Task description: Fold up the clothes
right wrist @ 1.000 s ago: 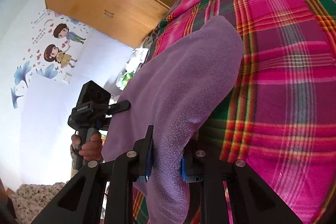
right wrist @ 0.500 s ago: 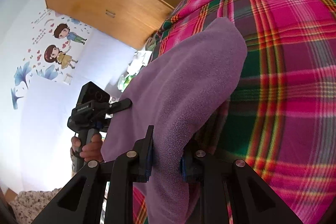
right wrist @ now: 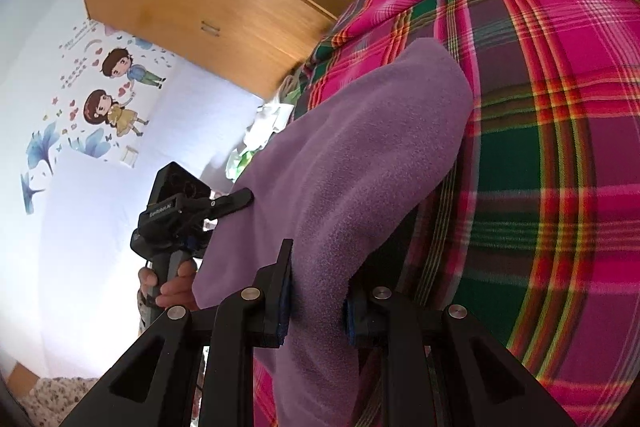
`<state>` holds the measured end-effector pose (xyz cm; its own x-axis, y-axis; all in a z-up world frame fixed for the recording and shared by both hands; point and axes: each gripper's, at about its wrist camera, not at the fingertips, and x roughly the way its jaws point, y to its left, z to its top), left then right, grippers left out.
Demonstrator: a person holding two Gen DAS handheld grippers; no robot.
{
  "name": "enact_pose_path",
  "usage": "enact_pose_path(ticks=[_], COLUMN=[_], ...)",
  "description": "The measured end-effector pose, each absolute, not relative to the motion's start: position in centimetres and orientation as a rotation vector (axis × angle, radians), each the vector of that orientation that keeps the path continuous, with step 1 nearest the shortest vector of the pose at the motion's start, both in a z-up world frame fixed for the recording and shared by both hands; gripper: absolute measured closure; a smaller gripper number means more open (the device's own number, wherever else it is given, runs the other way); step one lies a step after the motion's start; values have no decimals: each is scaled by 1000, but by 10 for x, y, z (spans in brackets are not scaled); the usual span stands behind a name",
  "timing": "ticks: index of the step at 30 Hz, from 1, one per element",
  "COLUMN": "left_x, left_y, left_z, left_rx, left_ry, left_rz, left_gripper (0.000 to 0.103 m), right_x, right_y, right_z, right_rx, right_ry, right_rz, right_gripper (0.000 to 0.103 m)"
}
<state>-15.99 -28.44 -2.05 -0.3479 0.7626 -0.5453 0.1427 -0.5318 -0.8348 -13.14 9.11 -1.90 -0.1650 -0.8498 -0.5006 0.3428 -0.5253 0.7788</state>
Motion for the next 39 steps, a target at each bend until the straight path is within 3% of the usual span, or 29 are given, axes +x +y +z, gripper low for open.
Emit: enact_pose_path(ticks=[10,19,26,39], left_x=[-165,-159,-137,-90], left_y=[-291,-292,-301,-299], left_z=[-35,-29,-21,-11], left_rx=[-1455,-1448,-1442,-1461], left_ry=[-1207,-1182,-1195,-1122], left_rz=[1895,1943,1990,2109], left_gripper=[61,61,61,61], right_x=[-139,-137,-129,-57], right_y=[91,86,83,57], right_z=[-31,-24,-12,15], right_rx=[1282,1286,1273,1091], right_ry=[-631,-532,-465,-66], right_rz=[-1844,-1950,-2045,-2338], right_gripper=[81,67,67,67])
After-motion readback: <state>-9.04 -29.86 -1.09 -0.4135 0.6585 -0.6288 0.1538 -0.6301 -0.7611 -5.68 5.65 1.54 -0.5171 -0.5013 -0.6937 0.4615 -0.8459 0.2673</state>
